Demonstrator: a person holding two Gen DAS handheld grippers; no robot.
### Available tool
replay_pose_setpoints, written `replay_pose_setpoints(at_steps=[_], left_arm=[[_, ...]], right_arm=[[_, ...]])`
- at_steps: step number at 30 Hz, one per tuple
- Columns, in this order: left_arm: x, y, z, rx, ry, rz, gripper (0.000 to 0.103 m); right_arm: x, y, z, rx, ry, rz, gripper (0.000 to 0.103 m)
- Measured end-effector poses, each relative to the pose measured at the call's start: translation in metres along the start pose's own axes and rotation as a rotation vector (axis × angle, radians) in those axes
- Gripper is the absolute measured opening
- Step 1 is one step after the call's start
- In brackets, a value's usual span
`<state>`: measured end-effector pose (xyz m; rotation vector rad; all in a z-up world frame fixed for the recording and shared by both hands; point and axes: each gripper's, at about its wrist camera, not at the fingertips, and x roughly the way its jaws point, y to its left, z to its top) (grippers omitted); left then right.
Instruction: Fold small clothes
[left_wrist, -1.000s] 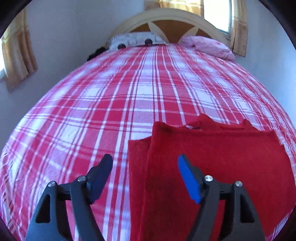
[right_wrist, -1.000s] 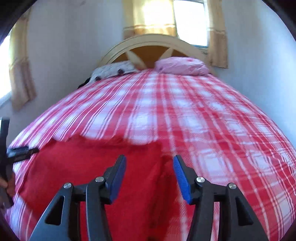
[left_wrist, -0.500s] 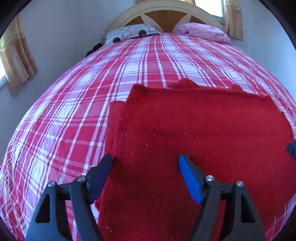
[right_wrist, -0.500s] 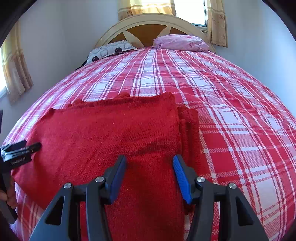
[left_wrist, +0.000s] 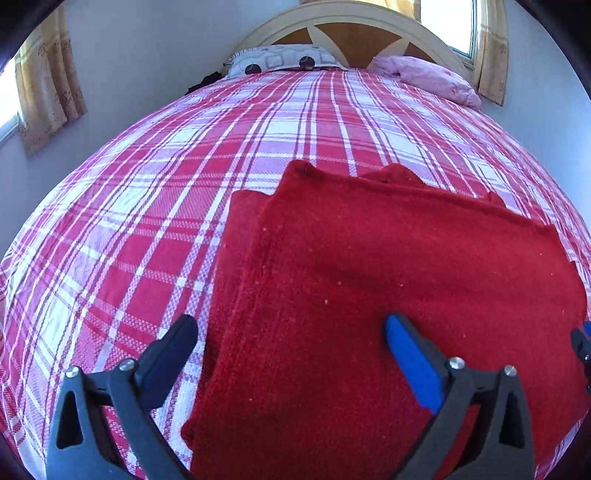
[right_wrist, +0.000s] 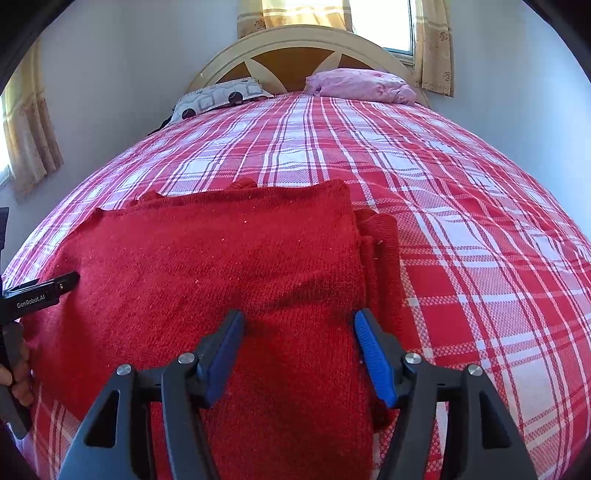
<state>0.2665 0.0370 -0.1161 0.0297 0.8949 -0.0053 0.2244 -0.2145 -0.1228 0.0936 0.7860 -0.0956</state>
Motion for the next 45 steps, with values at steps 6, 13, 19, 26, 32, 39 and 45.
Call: replay_pose_setpoints(at_steps=[6, 13, 19, 26, 32, 39, 45], left_arm=[[0.001, 0.0, -0.001, -0.002, -0.003, -0.005, 0.103], [0.001, 0.006, 0.0, -0.033, 0.022, -0.037, 0.103], [-0.032, 0.026, -0.015, -0.071, 0.032, -0.087, 0.103], [-0.046, 0.048, -0.041, -0.16, 0.033, -0.16, 0.103], [-0.037, 0.033, -0.051, -0.136, 0.037, -0.154, 0.099], [-0.039, 0.057, -0.051, -0.248, 0.019, -0.25, 0.046], [-0.033, 0.077, -0.053, -0.398, 0.06, -0.386, 0.014]], right_arm=[[0.001, 0.001, 0.001, 0.005, 0.007, -0.004, 0.068], [0.0, 0.001, 0.001, 0.006, 0.001, -0.013, 0.069], [-0.003, -0.007, 0.0, 0.046, -0.012, 0.019, 0.069], [-0.003, -0.006, 0.0, 0.042, -0.014, 0.014, 0.07], [-0.003, -0.008, 0.0, 0.053, -0.015, 0.023, 0.07], [-0.002, -0.012, -0.001, 0.077, -0.015, 0.024, 0.074], [-0.002, -0.022, -0.002, 0.136, -0.017, 0.052, 0.075]])
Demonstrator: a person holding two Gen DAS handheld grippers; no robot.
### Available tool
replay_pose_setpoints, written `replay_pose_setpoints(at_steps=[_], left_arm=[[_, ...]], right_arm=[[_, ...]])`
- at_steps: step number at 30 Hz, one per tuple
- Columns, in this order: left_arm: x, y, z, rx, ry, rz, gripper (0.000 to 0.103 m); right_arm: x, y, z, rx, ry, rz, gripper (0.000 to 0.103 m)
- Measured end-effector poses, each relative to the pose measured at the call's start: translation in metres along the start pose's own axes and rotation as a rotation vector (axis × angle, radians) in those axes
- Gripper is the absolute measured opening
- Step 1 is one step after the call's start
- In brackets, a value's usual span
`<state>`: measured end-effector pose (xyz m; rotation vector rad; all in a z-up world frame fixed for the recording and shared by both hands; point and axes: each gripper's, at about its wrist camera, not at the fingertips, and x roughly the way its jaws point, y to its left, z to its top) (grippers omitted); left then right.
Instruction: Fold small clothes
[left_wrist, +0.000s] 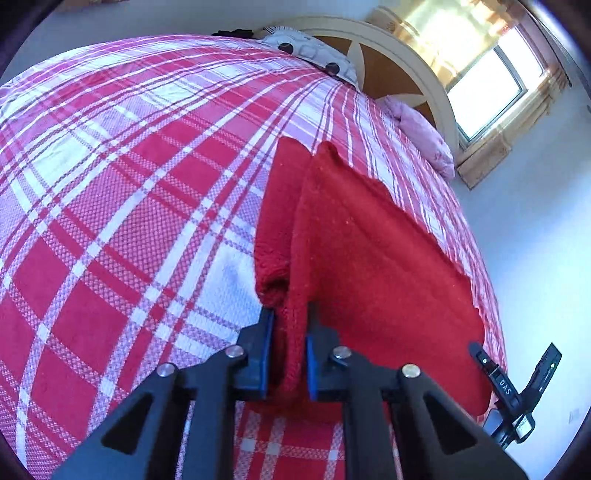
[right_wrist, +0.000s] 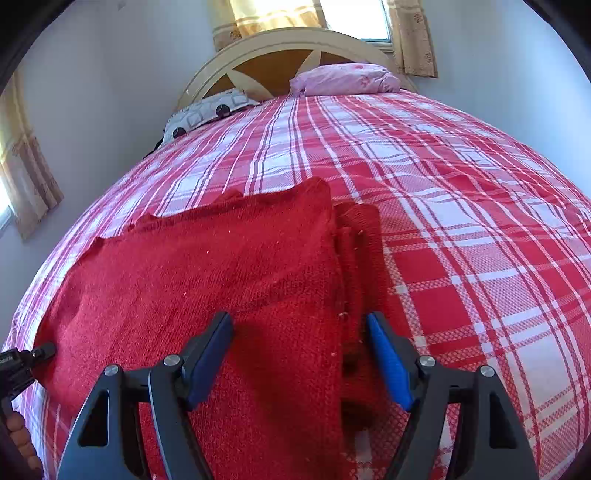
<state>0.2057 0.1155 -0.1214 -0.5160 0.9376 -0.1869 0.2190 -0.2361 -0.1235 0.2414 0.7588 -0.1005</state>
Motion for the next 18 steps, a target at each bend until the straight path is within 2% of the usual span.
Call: replay_pose_setpoints(at_steps=[4, 6, 8, 10, 14, 16, 18], left_arm=[[-0.008, -0.013, -0.005, 0.042, -0.044, 0.003, 0.013], [-0.01, -0.015, -0.005, 0.059, -0.06, 0.007, 0.013], [-0.008, -0.008, -0.001, 0.038, -0.054, -0.006, 0.013], [-0.01, -0.002, -0.001, 0.015, -0.06, -0.025, 0.013], [-0.018, -0.008, -0.005, 0.034, -0.116, -0.046, 0.013], [-0.023, -0.01, -0.004, 0.024, -0.136, -0.089, 0.013], [-0.025, -0.013, -0.001, 0.021, -0.148, -0.106, 0.013]], right_arm=[[-0.009, -0.003, -0.001, 0.018, -0.042, -0.009, 0.075], [-0.024, -0.005, -0.001, 0.04, -0.111, -0.039, 0.075], [-0.045, -0.001, 0.001, 0.038, -0.184, -0.054, 0.075], [-0.06, 0.014, 0.009, 0.01, -0.212, -0.021, 0.075], [-0.061, 0.084, 0.042, -0.12, -0.123, 0.171, 0.075], [-0.049, 0.122, 0.056, -0.154, -0.049, 0.293, 0.075], [-0.023, 0.169, 0.071, -0.178, 0.077, 0.415, 0.075]])
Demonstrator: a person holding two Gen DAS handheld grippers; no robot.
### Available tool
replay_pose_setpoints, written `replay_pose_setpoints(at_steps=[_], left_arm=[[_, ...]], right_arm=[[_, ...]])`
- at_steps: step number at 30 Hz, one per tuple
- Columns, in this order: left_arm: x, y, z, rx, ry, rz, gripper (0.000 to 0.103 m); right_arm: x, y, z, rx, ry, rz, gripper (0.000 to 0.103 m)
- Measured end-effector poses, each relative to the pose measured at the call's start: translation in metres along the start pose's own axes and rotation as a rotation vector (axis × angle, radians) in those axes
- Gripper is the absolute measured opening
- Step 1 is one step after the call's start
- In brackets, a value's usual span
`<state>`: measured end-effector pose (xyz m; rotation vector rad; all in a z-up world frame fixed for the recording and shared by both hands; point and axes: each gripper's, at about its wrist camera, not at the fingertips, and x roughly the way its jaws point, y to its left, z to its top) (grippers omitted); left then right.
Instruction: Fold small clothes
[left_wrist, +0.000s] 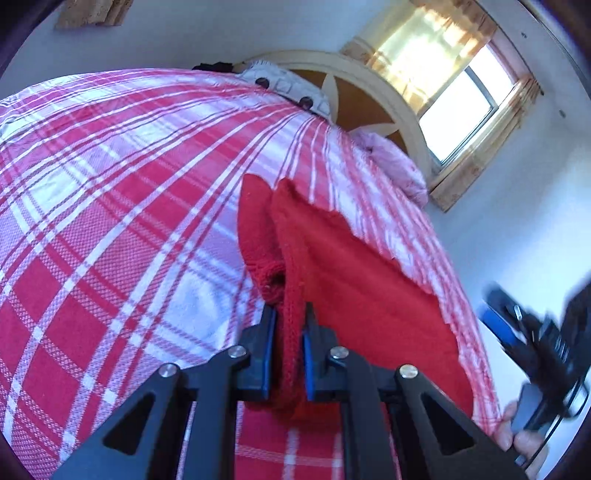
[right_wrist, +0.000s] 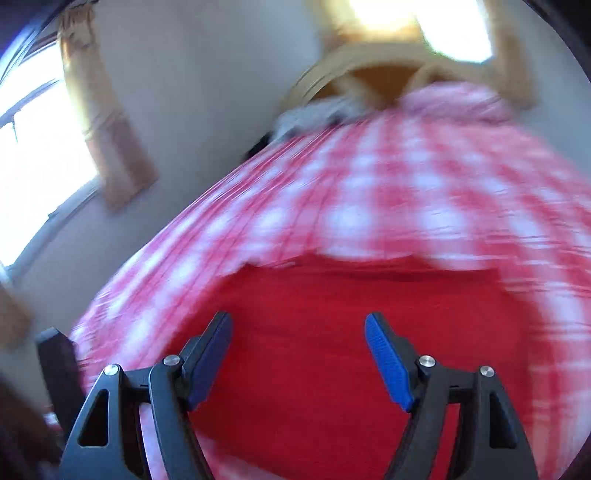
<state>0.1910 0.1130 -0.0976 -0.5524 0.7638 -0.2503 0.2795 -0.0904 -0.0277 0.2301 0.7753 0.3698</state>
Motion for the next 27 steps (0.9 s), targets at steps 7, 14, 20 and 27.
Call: replay_pose_setpoints(at_steps=[7, 14, 20, 27], left_arm=[[0.001, -0.002, -0.002, 0.007, -0.016, -0.01, 0.013], [0.0, -0.002, -0.008, 0.029, -0.047, -0.007, 0.013], [0.0, -0.004, -0.011, 0.06, -0.065, 0.0, 0.013], [-0.004, -0.01, -0.014, 0.089, -0.061, 0.014, 0.013]], right_arm=[[0.127, 0.067, 0.035, -0.038, 0.284, 0.089, 0.075], [0.202, 0.105, 0.021, -0.209, 0.46, -0.073, 0.075], [0.218, 0.111, 0.011, -0.392, 0.521, -0.188, 0.076], [0.202, 0.087, 0.015, -0.355, 0.476, -0.186, 0.034]])
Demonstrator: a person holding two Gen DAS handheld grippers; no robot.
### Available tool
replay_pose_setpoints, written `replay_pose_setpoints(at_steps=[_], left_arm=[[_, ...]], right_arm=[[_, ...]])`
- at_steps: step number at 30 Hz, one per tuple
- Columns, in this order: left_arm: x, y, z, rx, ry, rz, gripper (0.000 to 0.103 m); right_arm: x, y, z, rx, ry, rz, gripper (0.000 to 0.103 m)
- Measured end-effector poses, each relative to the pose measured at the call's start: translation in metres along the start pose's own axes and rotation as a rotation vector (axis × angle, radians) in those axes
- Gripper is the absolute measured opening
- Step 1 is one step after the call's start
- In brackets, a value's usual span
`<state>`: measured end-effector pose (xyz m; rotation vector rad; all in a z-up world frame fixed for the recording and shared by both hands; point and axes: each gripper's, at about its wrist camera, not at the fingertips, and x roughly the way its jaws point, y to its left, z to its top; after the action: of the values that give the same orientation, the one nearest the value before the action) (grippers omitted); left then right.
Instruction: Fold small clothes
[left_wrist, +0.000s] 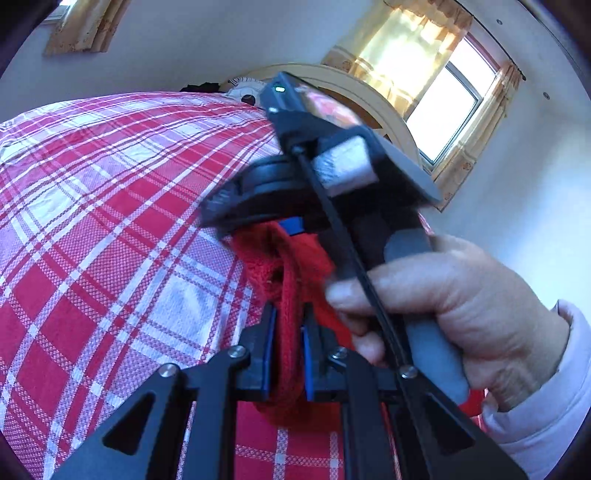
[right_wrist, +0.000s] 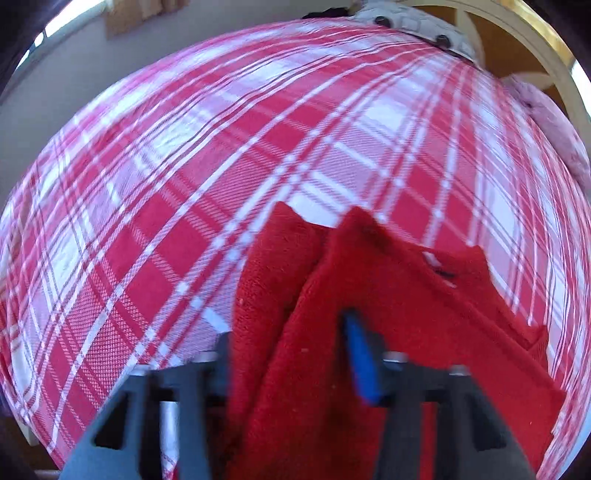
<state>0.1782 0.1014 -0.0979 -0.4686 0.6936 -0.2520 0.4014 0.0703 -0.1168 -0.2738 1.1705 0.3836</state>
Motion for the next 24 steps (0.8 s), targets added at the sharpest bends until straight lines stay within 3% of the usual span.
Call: replay_pose_setpoints(at_steps=[2, 6, 10, 17, 24], left_arm=[[-0.001, -0.001, 0.002, 0.003, 0.003, 0.004, 0.013], [-0.001, -0.014, 0.006, 0.048, 0.009, 0.008, 0.013], [-0.005, -0.038, 0.011, 0.121, 0.002, -0.016, 0.013], [-0.006, -0.098, 0.006, 0.268, -0.001, -0.109, 0.013], [0.009, -0.172, -0.027, 0.435, 0.065, -0.198, 0.013]], right_arm=[[-0.008, -0.025, -0.006, 0.104, -0.024, 0.099, 0.025], [-0.026, -0.071, -0.025, 0.31, -0.098, 0.318, 0.022], [-0.057, -0.111, -0.044, 0.428, -0.201, 0.438, 0.022], [-0.112, -0.189, -0.095, 0.525, -0.332, 0.473, 0.022], [-0.131, -0.273, -0.179, 0.657, -0.44, 0.474, 0.021]])
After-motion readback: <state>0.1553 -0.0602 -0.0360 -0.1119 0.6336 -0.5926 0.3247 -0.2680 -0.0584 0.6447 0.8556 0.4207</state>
